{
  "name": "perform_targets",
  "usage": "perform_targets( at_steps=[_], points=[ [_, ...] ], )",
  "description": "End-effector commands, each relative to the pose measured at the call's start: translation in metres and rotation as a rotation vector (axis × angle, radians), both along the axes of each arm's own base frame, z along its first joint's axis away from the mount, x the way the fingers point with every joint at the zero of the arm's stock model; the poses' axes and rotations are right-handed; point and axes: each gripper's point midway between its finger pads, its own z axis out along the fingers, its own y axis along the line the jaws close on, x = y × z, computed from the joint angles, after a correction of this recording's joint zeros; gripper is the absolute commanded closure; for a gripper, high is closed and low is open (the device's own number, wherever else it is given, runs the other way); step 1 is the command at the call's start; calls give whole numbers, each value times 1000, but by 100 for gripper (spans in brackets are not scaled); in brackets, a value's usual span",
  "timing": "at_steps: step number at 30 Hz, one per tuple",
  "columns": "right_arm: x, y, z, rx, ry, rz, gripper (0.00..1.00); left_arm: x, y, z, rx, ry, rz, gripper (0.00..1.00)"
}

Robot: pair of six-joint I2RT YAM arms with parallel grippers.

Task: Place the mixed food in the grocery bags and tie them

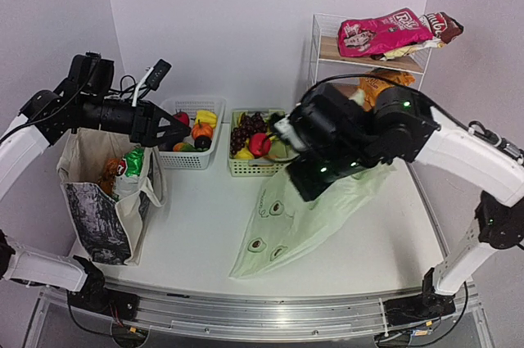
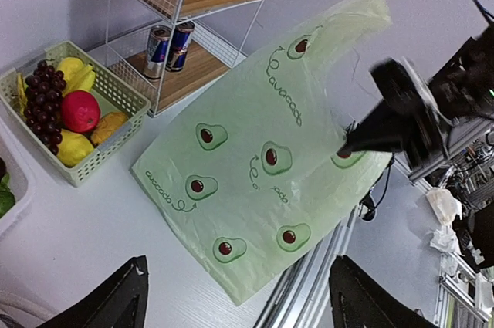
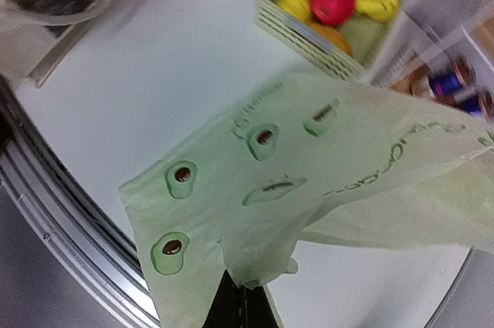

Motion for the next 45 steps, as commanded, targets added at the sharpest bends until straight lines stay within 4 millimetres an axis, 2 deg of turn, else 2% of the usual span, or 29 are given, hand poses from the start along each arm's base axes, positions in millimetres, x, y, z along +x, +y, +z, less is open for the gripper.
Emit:
perform_targets(
  at_steps=[1,4,8,12,17,19,21,22,23,24,25,26,27,29,30,32,35,36,37,39,41,43,45],
  points=[
    [-21,87,7,-135,-301,373,100,-1,-11,-8,-34,121,2,16],
    [-33,133,1,-65,-368,460,100,-1,-15,-25,-28,202,6,12],
    [-39,170,-2,80,-391,471,100,-8,-21,-44,9,232,-3,6],
    [-37,185,-4,113,-419,469,100,-25,-22,-63,37,268,-49,1],
    [-35,199,-4,114,-439,485,100,-50,-32,-56,26,199,-162,1],
    [-36,202,-1,121,-443,499,100,-50,-35,-60,39,190,-164,0],
    [-38,207,1,128,-444,518,100,-41,-37,-68,68,196,-129,2],
    [-39,209,2,135,-441,524,100,-34,-38,-72,87,196,-102,5],
    [-40,209,2,138,-437,529,100,-25,-36,-76,113,182,-66,13],
    [-40,209,3,140,-438,528,100,-17,-34,-79,142,166,-27,26],
    [-40,207,5,143,-438,524,100,-10,-31,-81,168,150,6,46],
    [-39,204,4,141,-435,520,100,-5,-28,-82,188,128,32,60],
    [-38,200,4,142,-430,510,100,0,-23,-83,211,110,63,73],
    [-36,192,8,148,-427,494,100,6,-16,-90,259,96,103,92],
    [-36,189,8,148,-428,490,100,9,-12,-93,283,95,125,99],
    [-37,185,9,149,-423,490,100,15,-7,-95,306,78,164,100],
    [-46,181,9,186,-363,516,100,22,-5,-81,284,18,195,100],
    [-50,178,14,212,-330,519,95,23,-4,-75,274,-5,197,100],
    [-53,174,20,241,-293,510,83,23,-4,-70,262,-27,196,100],
    [-57,161,47,336,-241,485,52,21,-4,-63,241,-56,188,100],
    [-53,141,82,480,-160,417,40,15,-5,-60,222,-68,161,100],
    [-31,119,101,581,-89,290,18,9,-6,-55,187,-83,139,100],
    [-1,97,103,642,-34,121,11,5,-8,-51,156,-94,120,100]
  ],
)
